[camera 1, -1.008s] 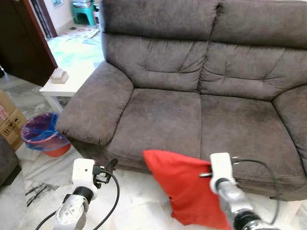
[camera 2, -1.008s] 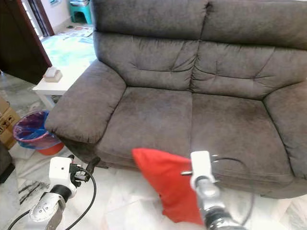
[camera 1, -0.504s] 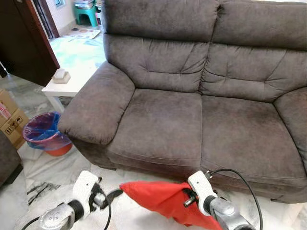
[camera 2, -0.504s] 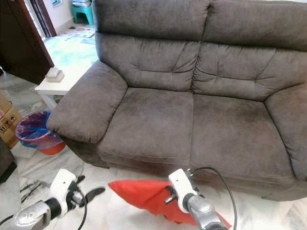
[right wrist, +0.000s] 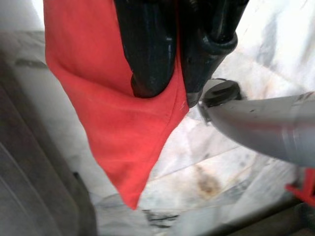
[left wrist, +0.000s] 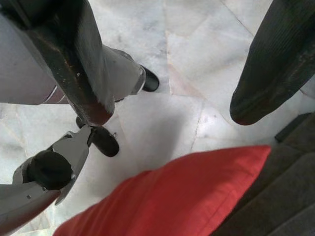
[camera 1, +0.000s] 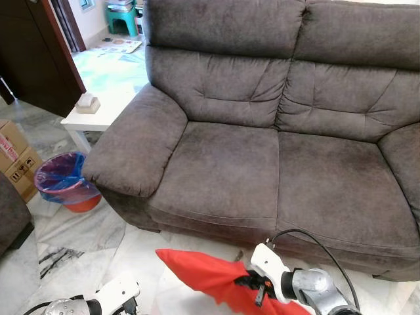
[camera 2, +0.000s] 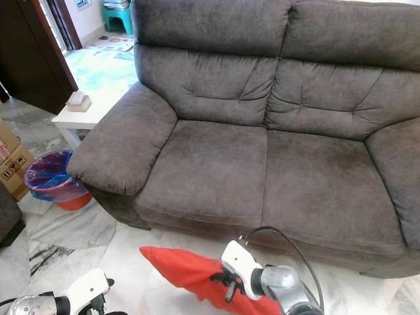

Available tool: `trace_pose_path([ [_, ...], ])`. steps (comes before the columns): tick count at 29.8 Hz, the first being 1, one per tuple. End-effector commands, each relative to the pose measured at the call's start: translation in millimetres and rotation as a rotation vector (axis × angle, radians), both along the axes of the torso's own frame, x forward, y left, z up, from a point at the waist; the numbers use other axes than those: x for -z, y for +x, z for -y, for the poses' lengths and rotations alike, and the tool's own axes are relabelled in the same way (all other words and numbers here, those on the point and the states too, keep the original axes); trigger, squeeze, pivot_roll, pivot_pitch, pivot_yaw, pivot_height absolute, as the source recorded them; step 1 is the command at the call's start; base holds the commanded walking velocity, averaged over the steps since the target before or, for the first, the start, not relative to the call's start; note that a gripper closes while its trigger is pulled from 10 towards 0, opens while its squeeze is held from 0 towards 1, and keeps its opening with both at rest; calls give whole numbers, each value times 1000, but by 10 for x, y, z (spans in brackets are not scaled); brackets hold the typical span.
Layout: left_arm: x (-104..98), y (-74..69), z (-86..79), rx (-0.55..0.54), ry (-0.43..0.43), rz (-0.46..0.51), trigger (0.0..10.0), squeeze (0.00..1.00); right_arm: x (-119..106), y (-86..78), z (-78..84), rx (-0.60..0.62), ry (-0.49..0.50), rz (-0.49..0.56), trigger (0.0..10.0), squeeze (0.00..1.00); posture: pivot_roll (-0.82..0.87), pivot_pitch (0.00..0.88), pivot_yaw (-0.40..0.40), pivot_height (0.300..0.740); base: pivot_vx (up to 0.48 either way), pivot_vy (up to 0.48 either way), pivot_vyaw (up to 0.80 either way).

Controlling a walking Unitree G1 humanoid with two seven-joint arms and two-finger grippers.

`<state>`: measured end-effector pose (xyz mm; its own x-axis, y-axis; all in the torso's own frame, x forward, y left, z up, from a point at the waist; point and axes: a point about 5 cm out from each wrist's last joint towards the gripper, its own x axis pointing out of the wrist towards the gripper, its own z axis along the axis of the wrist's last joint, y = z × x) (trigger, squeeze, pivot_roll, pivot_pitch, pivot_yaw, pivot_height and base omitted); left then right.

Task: Move the pillow to the sofa from floor

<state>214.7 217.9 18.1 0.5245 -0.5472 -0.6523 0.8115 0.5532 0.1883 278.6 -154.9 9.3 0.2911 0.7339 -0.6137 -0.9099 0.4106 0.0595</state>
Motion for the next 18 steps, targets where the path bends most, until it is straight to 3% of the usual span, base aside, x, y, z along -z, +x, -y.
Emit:
trace_pose_path([
  [1,13,-28,-56,28,48,-6,10000,0,-105,52,-82,-78,25,57,10000,0,213,120,-6,740,0,0,0],
  [4,-3,-8,-125,32,72,9,10000,0,-117,44,-44,-124,-11,59,10000,0,211,116,-5,740,0,0,0],
  [11,17,-28,-151,77,95,10,10000,0,-279,69,20,-198,39,79,10000,0,203,106,-3,740,0,0,0],
  [14,40,-56,-161,103,104,1,10000,0,-378,50,40,-267,70,90,10000,0,196,100,-1,740,0,0,0],
  [18,42,-62,-172,162,142,10,10000,0,-406,-50,79,-392,31,71,10000,0,193,101,-2,740,0,0,0],
])
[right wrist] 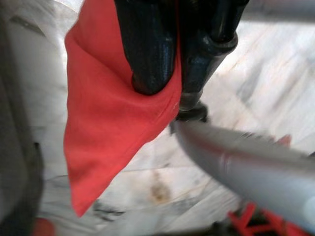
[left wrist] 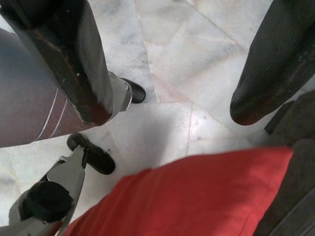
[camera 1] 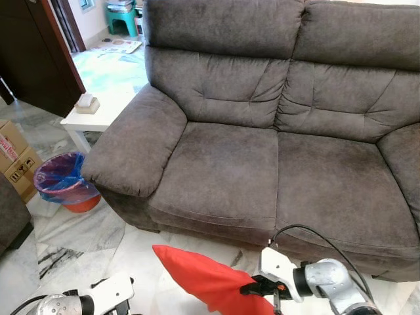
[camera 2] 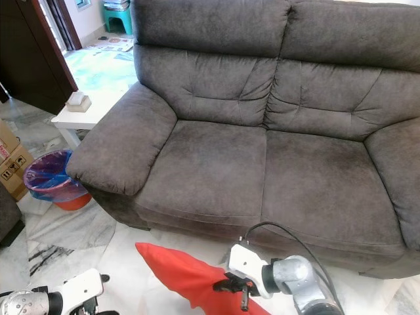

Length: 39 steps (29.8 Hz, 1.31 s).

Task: Move the pillow to the sofa from floor

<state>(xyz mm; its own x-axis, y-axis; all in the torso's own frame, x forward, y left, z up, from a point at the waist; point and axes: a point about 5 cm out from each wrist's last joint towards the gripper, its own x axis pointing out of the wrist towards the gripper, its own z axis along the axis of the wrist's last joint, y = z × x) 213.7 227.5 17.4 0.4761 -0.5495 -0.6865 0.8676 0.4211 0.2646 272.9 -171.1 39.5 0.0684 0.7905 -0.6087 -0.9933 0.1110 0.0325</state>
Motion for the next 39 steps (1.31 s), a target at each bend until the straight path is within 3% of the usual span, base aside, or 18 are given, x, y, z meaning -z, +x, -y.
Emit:
trace_pose_path([
  [1,37,-48,-88,46,66,-20,10000,0,-99,-18,-68,-105,18,29,10000,0,193,103,-3,740,0,0,0],
  [4,42,-46,-100,62,81,-19,10000,0,-84,-44,-51,-127,-6,22,10000,0,192,106,-4,740,0,0,0],
  [7,29,-25,-137,78,99,-11,10000,0,2,-151,50,-207,-130,6,10000,0,189,113,-4,740,0,0,0],
  [11,16,-16,-152,103,115,-8,10000,0,6,-195,78,-243,-167,3,10000,0,187,117,-5,740,0,0,0],
  [18,55,-62,-170,175,128,-39,10000,0,-294,-195,-59,-306,-63,50,10000,0,179,125,-4,740,0,0,0],
  [22,103,-93,-144,225,141,-56,10000,0,-420,-186,-119,-346,-51,94,10000,0,176,129,-7,740,0,0,0],
  [39,139,-69,-156,246,159,-41,10000,0,-708,-302,-195,-441,-5,110,10000,0,168,135,-18,740,0,0,0],
])
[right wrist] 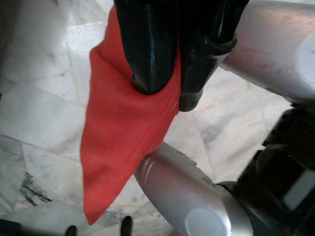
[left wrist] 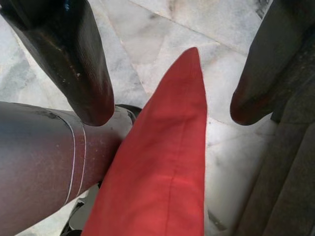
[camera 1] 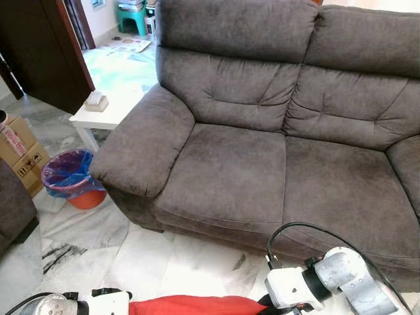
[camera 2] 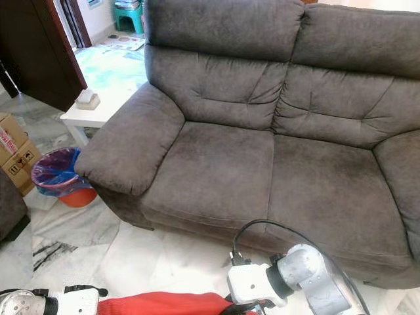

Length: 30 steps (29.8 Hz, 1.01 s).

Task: Move the pillow to the sofa from floor

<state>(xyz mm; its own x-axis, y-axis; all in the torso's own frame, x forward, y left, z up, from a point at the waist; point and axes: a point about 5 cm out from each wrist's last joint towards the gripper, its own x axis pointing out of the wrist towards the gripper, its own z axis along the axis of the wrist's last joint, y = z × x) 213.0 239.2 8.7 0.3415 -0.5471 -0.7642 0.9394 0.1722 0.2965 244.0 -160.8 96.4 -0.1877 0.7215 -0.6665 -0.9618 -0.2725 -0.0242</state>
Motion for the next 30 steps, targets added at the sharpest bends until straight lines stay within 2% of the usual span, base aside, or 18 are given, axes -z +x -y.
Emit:
trace_pose_path([
  [1,52,-62,-39,13,29,-29,10000,0,-145,-17,-93,-62,71,32,10000,0,168,135,-18,740,0,0,0],
  [14,95,-51,-28,31,40,-32,10000,0,-454,-103,-211,-126,177,47,10000,0,160,136,-18,740,0,0,0],
  [21,89,-18,-50,23,53,10,10000,0,-520,-143,-226,-141,194,38,10000,0,157,138,-19,740,0,0,0],
  [24,77,46,-54,-2,65,80,10000,0,-523,-148,-216,-140,190,36,10000,0,155,139,-22,740,0,0,0],
  [30,114,28,-19,-2,44,48,10000,0,-565,-155,-229,-143,202,36,10000,0,149,138,-26,740,0,0,0],
])
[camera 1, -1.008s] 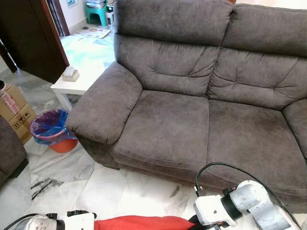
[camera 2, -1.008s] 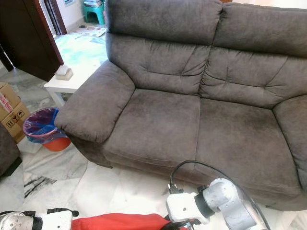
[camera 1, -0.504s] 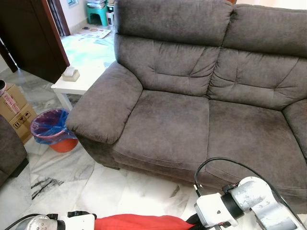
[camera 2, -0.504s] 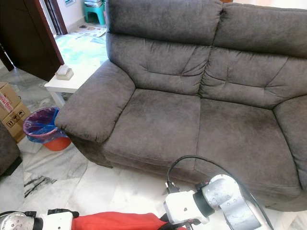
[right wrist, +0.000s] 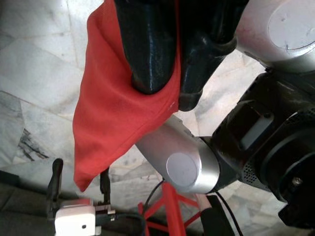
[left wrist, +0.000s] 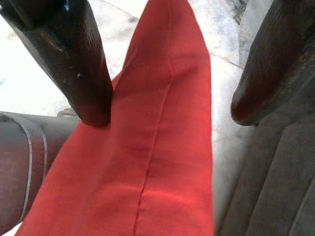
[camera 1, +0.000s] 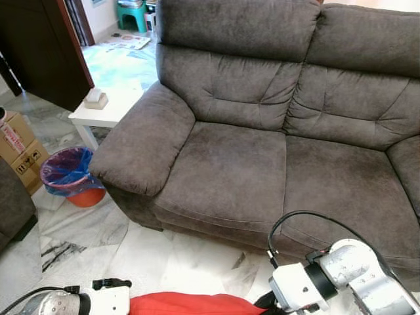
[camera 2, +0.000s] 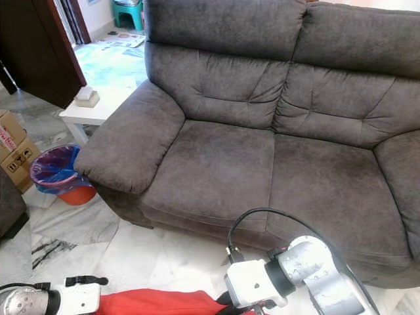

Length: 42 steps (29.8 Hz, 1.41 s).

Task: Move the pillow to the sofa from floor

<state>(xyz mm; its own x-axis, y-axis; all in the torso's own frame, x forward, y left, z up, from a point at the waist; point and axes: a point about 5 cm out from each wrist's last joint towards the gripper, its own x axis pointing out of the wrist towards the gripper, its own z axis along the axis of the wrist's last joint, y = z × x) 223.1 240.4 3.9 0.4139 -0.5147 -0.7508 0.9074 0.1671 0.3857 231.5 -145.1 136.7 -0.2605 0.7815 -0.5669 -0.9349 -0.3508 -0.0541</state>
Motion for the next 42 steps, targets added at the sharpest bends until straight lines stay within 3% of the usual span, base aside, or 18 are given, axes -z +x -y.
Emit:
trace_pose_path([
  [1,75,-79,-3,5,5,-45,10000,0,-164,-30,-71,-51,74,47,10000,0,149,138,-26,740,0,0,0],
  [2,86,-89,7,8,1,-51,6275,0,-165,-30,-70,-50,75,47,10000,0,147,138,-26,740,0,0,0],
  [3,86,-89,7,8,1,-51,6275,0,-165,-30,-70,-50,75,47,10000,0,147,138,-26,740,0,0,0],
  [4,92,-95,14,11,-2,-54,0,0,-166,-30,-69,-49,75,46,10000,0,147,138,-26,740,0,0,0],
  [20,143,-171,20,46,0,-118,0,0,-120,10,-60,-24,57,48,10000,0,152,134,-30,740,0,0,0],
  [42,110,-142,34,73,5,-101,0,0,-47,27,-104,2,56,59,10000,0,158,112,-21,740,0,0,0],
])
